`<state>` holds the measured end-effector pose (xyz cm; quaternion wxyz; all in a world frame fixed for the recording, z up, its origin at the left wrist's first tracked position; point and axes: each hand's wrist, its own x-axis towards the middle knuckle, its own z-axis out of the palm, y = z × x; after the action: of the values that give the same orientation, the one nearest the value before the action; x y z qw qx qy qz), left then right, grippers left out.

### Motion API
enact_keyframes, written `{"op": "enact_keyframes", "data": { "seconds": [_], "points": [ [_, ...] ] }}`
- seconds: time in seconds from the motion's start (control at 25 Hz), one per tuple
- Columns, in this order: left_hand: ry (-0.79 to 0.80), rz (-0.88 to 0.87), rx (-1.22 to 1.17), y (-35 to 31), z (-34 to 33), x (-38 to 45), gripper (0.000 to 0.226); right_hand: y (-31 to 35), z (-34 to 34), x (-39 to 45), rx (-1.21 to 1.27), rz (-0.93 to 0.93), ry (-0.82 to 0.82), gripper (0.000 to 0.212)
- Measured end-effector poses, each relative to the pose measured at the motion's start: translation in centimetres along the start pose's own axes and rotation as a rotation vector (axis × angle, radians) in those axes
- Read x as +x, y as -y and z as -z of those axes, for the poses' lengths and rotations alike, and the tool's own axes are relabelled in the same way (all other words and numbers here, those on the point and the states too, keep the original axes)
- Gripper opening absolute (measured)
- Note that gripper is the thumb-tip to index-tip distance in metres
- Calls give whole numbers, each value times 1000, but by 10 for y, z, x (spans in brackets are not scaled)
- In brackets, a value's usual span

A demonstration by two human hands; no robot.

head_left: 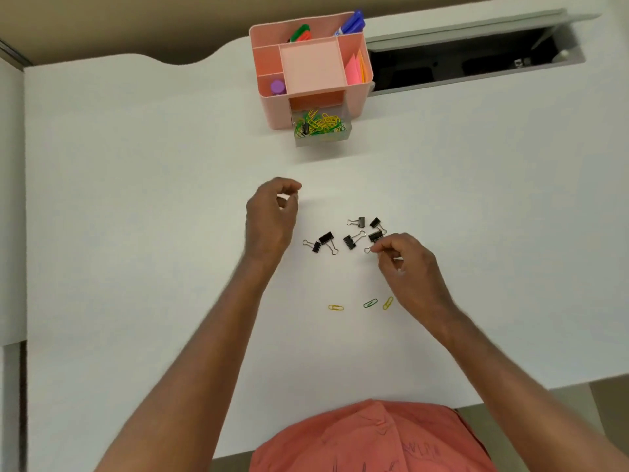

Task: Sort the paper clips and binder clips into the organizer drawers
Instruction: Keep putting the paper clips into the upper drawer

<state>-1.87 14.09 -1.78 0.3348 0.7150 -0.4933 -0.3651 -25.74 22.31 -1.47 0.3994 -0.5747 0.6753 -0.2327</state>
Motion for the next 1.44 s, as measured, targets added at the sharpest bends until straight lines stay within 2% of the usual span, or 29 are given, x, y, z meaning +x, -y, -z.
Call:
{"op": "enact_keyframes", "data": {
  "seconds": [0.08,0.16,0.28,0.36,0.52,0.6,0.72,0.8,0.92,1.04,1.12,1.28,1.44],
  "points": [
    [82,-17,83,20,-6,-33,19,-11,2,-20,-189,39,83,23],
    [168,-70,170,35,-11,-59,23,-21,4,-37,-379,83,178,36],
    [228,-119,253,48,-20,-89,28,-34,1,-52,-510,126,284,49],
    [292,-131,286,48,-23,-104,29,-41,-5,-54,-520,175,252,43],
    [551,-213,473,47,-27,-126,31,-43,-14,-46,-474,173,167,20],
    [570,-260,560,45,-31,-133,18,-41,-18,-42,-457,171,160,14],
    [569,-264,612,41,-36,-135,6,-39,-19,-39,-312,114,161,22],
    [575,-262,638,38,-37,-134,7,-39,-18,-40,-271,113,178,27],
    [585,-283,714,35,-38,-134,11,-39,-19,-48,-369,170,139,25],
    [607,-284,611,31,-40,-135,10,-38,-21,-50,-366,120,97,21],
    [648,-332,543,25,-48,-140,17,-38,-22,-48,-350,90,86,21],
    [662,-467,619,24,-69,-148,27,-43,-18,-50,-338,74,58,25],
    [648,-454,689,21,-76,-142,18,-53,-1,-55,-204,-31,27,27]
  ]
}}
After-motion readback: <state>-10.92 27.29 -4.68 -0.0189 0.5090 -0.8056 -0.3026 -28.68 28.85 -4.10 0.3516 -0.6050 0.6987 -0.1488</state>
